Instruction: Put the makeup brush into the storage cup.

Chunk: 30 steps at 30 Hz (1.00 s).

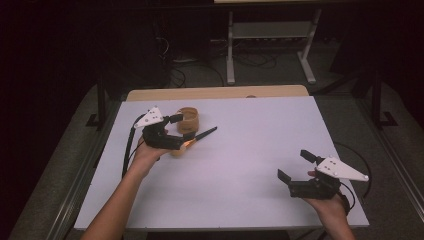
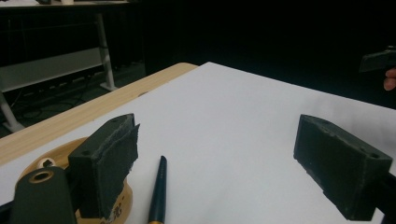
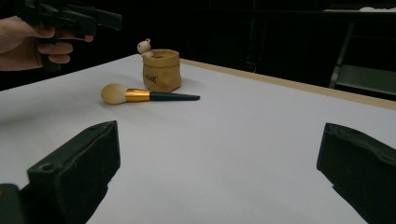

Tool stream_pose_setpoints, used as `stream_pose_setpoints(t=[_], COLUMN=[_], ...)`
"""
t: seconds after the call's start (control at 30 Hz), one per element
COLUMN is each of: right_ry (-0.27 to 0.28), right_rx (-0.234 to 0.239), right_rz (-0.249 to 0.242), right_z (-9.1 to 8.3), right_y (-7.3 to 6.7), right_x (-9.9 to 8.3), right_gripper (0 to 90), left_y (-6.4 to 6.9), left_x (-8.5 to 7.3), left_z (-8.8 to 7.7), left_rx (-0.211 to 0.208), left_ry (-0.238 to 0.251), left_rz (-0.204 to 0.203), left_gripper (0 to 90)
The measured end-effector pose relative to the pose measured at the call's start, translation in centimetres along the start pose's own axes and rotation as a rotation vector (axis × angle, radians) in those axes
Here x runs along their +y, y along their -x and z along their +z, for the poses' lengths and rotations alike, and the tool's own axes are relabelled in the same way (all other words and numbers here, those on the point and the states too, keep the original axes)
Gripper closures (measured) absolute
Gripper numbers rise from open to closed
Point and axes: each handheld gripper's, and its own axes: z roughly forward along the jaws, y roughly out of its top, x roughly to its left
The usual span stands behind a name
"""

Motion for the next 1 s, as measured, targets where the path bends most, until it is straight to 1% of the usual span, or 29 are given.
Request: stream_pose_setpoints(t=[0.27, 0.43, 0.53, 0.7, 0.77, 0.83, 1.0], right_ry=[0.001, 0.001, 0.002, 0.001, 0.001, 0.001, 0.0], right_rx=[-0.002, -0.002, -0.003, -0.003, -0.003, -0.003, -0.003], right_rz=[0.001, 0.002, 0.003, 0.003, 0.003, 0.004, 0.003], right_z=[0.0, 0.0, 0.0, 0.0, 0.0, 0.0, -0.1], right_y=[0.0, 0.0, 0.1, 0.1, 0.1, 0.1, 0.1], right_x=[0.0, 0.0, 0.0, 0.0, 0.0, 0.0, 0.0], right_gripper=[0.0, 0.0, 0.0, 0.0, 0.0, 0.0, 0.0], left_y=[-0.2, -0.3, -0.5, -0.6, -0.7, -0.8, -0.9], left_x=[0.5, 0.7, 0.8, 0.8, 0.8, 0.8, 0.6], left_z=[0.6, 0.9, 1.0, 1.3, 1.4, 1.4, 1.6], left_rx=[-0.006, -0.01, -0.015, -0.018, -0.017, -0.014, -0.007], left_ry=[-0.023, -0.046, -0.063, -0.096, -0.111, -0.131, -0.159], left_rz=[0.005, 0.008, 0.013, 0.008, 0.009, 0.018, 0.015], left_gripper=[13.2, 13.2, 13.2, 13.3, 13.4, 13.6, 13.9])
